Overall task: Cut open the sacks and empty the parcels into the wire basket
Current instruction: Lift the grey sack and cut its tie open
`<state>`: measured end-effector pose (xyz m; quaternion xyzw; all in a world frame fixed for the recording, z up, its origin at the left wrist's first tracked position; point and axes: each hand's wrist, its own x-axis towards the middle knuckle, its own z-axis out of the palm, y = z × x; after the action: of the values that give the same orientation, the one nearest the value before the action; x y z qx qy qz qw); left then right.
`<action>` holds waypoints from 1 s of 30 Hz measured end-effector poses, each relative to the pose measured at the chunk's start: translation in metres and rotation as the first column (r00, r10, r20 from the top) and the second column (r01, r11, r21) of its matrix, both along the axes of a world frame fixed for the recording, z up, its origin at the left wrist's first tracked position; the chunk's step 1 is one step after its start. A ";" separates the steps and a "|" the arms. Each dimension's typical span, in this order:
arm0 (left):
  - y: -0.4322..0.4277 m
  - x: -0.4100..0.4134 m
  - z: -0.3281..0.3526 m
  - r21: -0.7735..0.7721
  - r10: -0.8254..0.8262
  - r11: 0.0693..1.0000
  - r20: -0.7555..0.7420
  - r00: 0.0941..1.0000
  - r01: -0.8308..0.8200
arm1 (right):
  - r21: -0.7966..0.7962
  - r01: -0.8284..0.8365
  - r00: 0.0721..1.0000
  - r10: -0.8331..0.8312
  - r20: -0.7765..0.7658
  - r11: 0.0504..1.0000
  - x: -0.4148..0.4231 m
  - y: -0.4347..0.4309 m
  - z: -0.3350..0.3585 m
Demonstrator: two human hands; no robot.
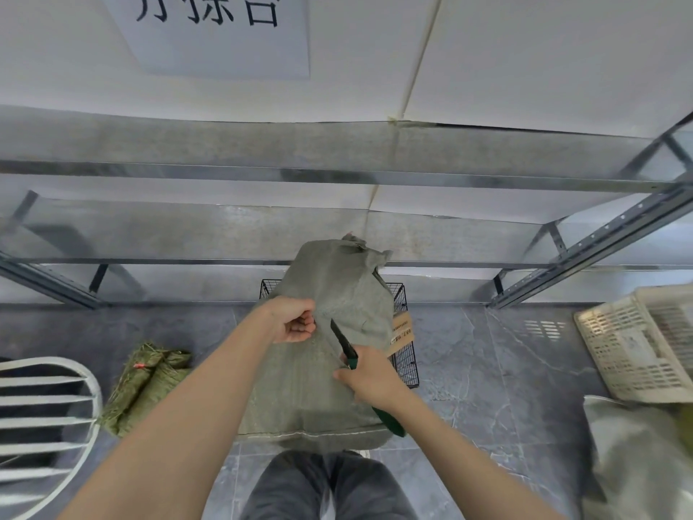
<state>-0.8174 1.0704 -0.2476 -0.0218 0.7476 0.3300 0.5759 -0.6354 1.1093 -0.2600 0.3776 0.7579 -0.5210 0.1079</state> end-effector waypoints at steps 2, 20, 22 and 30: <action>0.000 -0.003 -0.001 0.025 0.011 1.000 -0.010 1.000 -0.011 | -0.122 0.067 0.997 -0.071 -0.028 0.990 0.001 0.004 0.001; -0.022 -0.028 -0.036 0.114 0.090 0.992 -0.299 0.950 -0.058 | -0.612 0.177 0.970 -0.241 -0.022 0.771 -0.025 0.048 0.018; -0.032 -0.035 -0.048 0.027 -0.031 0.999 -0.407 0.913 0.047 | -0.657 0.181 0.969 -0.249 -0.010 0.732 -0.026 0.049 0.016; -0.085 -0.064 -0.102 -0.257 -0.281 0.949 -0.430 0.858 0.182 | -0.726 0.178 0.955 -0.294 -0.034 0.664 -0.027 0.061 0.012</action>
<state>-0.8816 0.9855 -0.3500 0.0877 0.8901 0.1740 0.4121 -0.6624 1.1700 -0.2476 0.3611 0.4456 -0.8102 0.1208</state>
